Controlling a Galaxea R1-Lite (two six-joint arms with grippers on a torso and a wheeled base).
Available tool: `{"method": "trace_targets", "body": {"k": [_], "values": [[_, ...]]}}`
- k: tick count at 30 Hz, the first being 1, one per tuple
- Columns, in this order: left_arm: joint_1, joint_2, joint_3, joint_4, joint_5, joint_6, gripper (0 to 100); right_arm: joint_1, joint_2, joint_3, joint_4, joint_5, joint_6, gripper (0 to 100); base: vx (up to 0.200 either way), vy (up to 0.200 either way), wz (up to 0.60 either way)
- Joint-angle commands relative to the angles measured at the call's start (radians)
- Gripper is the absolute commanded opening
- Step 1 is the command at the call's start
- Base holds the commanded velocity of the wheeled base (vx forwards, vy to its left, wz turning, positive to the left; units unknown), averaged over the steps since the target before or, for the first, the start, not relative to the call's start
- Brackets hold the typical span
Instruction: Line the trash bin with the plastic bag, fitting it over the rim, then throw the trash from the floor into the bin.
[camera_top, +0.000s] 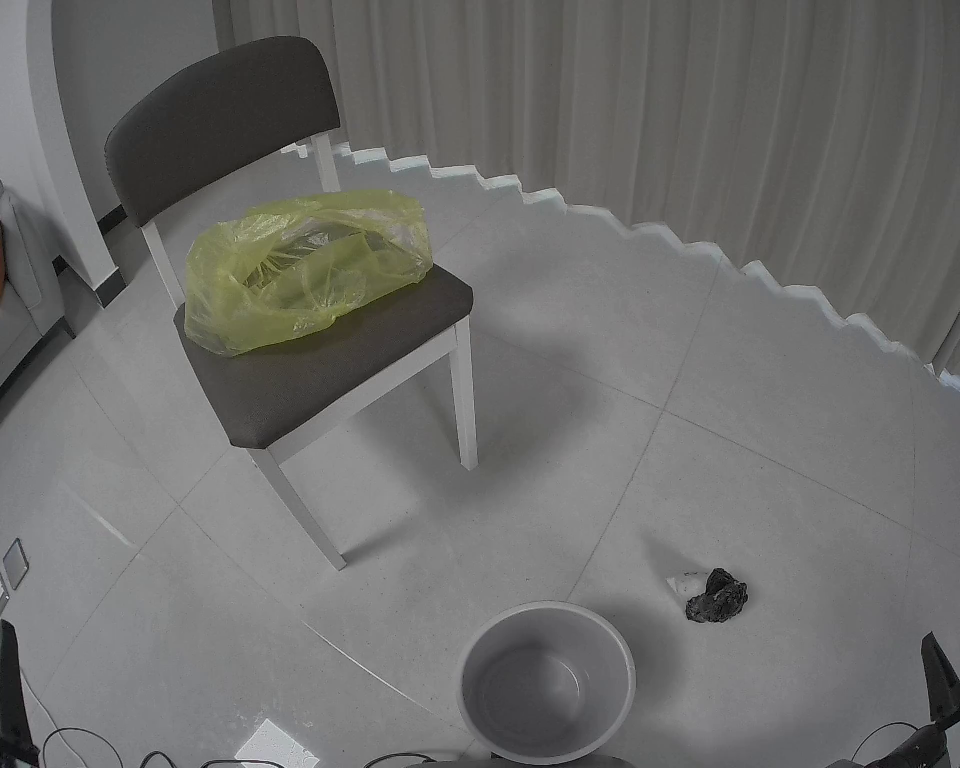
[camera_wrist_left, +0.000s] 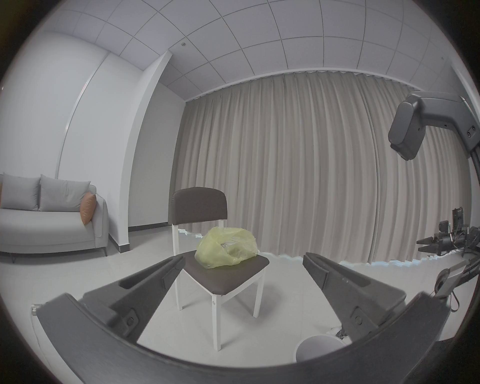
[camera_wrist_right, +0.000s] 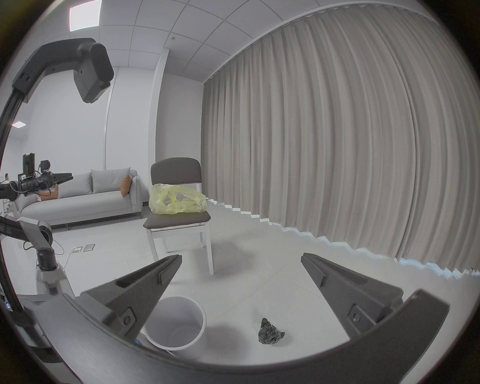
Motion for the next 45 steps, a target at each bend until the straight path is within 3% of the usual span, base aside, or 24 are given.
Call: {"method": "trace_targets", "body": {"k": [1, 4, 11, 22, 27, 31, 39, 45], "values": [[-0.01, 0.008, 0.052, -0.032, -0.022, -0.009, 100, 0.0, 0.039, -0.037, 0.008, 0.014, -0.012, 100, 0.0, 0.0, 0.0], [-0.015, 0.018, 0.052, -0.023, -0.022, -0.007, 100, 0.0, 0.049, -0.045, 0.008, 0.014, -0.012, 100, 0.0, 0.0, 0.0], [-0.012, 0.343, -0.103, 0.012, 0.033, -0.003, 100, -0.003, 0.286, -0.183, 0.006, 0.002, -0.023, 100, 0.0, 0.0, 0.0], [-0.013, 0.822, -0.38, 0.005, 0.035, 0.011, 100, 0.029, 0.681, -0.435, -0.005, 0.007, -0.068, 100, 0.0, 0.0, 0.0], [-0.012, 1.041, -0.501, 0.0, 0.075, 0.073, 100, 0.098, 0.728, -0.433, -0.011, 0.005, -0.054, 100, 0.0, 0.0, 0.0], [-0.016, 1.227, -0.633, -0.026, 0.128, 0.117, 100, 0.101, 0.743, -0.393, -0.025, 0.005, -0.028, 100, 0.0, 0.0, 0.0], [-0.016, 1.508, -0.936, -0.031, 0.148, 0.204, 100, 0.099, 0.794, -0.341, -0.144, 0.001, -0.003, 100, 0.0, 0.0, 0.0], [-0.048, 1.67, -1.087, -0.026, 0.23, 0.234, 100, 0.099, 0.82, -0.339, -0.147, 0.002, -0.003, 100, 0.0, 0.0, 0.0]]}}
